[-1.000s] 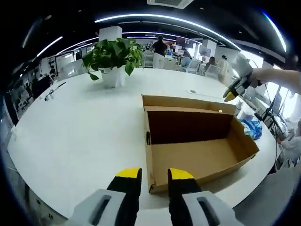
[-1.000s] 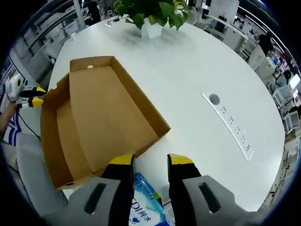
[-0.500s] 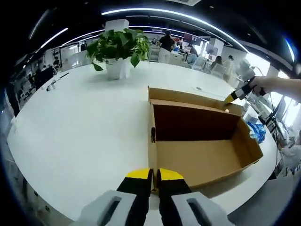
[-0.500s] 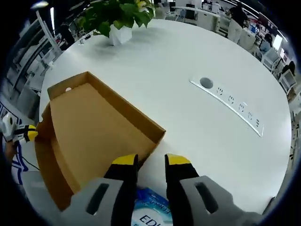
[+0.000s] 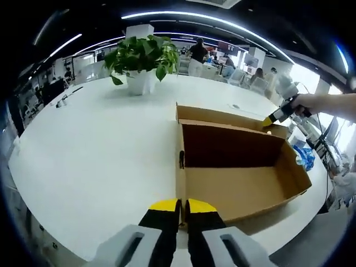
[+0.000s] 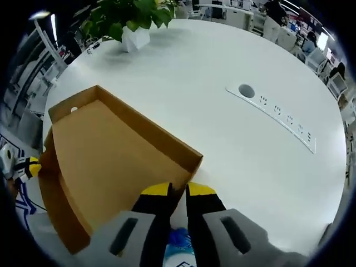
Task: Operate the shoe box by opening the lid, removing the specified soft item, and placing it in the target area until the item is outside and the box remains undamaged.
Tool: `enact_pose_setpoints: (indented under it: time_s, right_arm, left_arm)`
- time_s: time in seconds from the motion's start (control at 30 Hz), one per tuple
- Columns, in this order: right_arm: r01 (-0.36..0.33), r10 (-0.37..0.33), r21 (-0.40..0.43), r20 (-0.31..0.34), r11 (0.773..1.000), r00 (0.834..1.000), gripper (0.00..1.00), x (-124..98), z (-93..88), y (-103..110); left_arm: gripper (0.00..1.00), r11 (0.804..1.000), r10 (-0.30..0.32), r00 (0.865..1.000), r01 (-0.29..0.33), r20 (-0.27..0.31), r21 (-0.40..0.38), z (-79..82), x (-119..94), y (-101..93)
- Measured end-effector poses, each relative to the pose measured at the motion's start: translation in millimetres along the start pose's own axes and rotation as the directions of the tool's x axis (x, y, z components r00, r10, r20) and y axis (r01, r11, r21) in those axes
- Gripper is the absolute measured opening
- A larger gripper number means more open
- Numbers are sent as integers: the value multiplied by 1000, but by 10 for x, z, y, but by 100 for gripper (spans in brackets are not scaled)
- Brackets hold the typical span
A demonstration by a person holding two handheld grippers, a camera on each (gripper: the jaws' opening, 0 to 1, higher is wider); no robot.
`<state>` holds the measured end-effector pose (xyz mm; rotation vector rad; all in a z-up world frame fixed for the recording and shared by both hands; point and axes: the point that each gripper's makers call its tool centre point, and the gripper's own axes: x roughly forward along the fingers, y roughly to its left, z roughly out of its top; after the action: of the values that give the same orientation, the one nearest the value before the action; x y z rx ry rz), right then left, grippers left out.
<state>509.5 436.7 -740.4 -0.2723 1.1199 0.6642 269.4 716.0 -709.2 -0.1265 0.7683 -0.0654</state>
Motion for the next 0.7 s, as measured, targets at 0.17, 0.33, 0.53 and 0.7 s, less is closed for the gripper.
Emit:
enact_pose_setpoints:
  time_s: [0.17, 0.33, 0.53, 0.7]
  right_arm:
    - [8, -8, 5, 30, 1000, 1000, 5, -69, 75, -27]
    - [9, -10, 14, 44, 1000, 999, 3, -101, 126, -51]
    - [9, -11, 29, 71, 1000, 997, 2, -195, 151, -37]
    - [9, -13, 42, 98, 999, 995, 2, -280, 147, -2]
  left_arm:
    - [4, 1000, -2, 1000, 2, 0, 0, 1, 2, -1]
    - [4, 1000, -2, 1000, 3, -2, 8, 3, 6, 1]
    - [4, 1000, 0, 1000, 1, -3, 6, 1, 2, -3]
    - [4, 1000, -6, 1000, 6, -4, 8, 0, -1, -4]
